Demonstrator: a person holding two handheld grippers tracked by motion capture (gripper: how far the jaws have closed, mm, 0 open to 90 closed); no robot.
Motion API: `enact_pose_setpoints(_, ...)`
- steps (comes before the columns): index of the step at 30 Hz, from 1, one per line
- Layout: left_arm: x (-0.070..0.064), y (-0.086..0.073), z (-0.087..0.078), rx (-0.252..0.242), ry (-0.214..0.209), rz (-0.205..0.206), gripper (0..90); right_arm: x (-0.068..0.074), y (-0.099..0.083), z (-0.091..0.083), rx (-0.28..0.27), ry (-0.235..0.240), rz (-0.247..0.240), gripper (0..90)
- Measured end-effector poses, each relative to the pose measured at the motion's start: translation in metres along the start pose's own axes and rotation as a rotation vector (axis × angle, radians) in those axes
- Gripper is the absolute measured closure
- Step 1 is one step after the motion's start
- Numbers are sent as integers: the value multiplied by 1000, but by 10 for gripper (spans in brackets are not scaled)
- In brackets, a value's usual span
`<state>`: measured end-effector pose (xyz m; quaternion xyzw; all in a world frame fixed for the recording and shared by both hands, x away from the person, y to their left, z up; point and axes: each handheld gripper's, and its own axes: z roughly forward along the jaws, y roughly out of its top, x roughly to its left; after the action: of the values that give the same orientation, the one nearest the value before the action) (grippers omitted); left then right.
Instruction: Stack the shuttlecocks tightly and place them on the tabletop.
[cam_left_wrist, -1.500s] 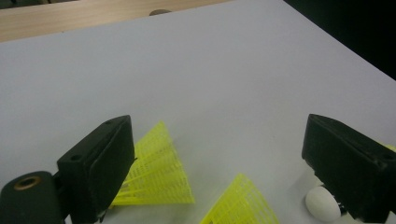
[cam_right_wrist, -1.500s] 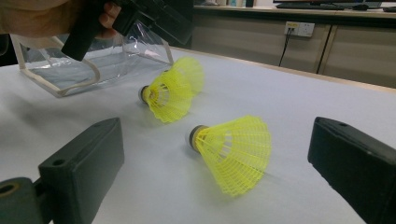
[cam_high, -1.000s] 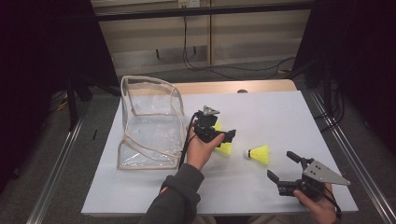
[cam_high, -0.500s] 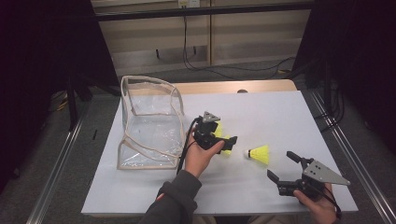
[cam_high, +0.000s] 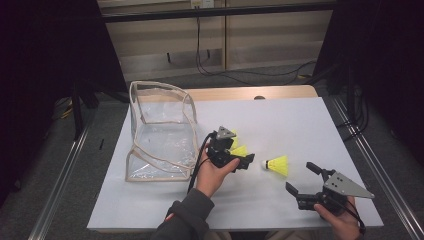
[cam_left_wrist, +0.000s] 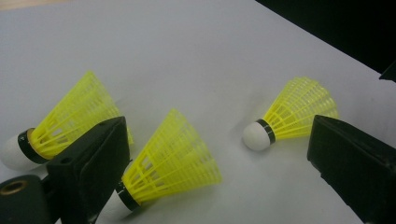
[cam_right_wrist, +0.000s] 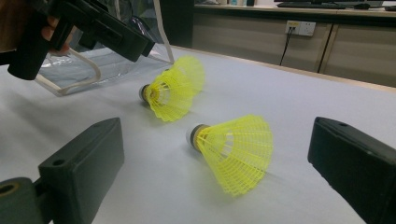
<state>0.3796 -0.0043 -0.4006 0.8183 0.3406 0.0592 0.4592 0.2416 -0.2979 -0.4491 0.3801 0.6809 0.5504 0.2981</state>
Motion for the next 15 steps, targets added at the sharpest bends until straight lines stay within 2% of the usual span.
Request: enact_pose_setpoints(15, -5, -12, -7, 1, -27, 9, 55, 0, 0, 0, 2, 0, 3, 31)
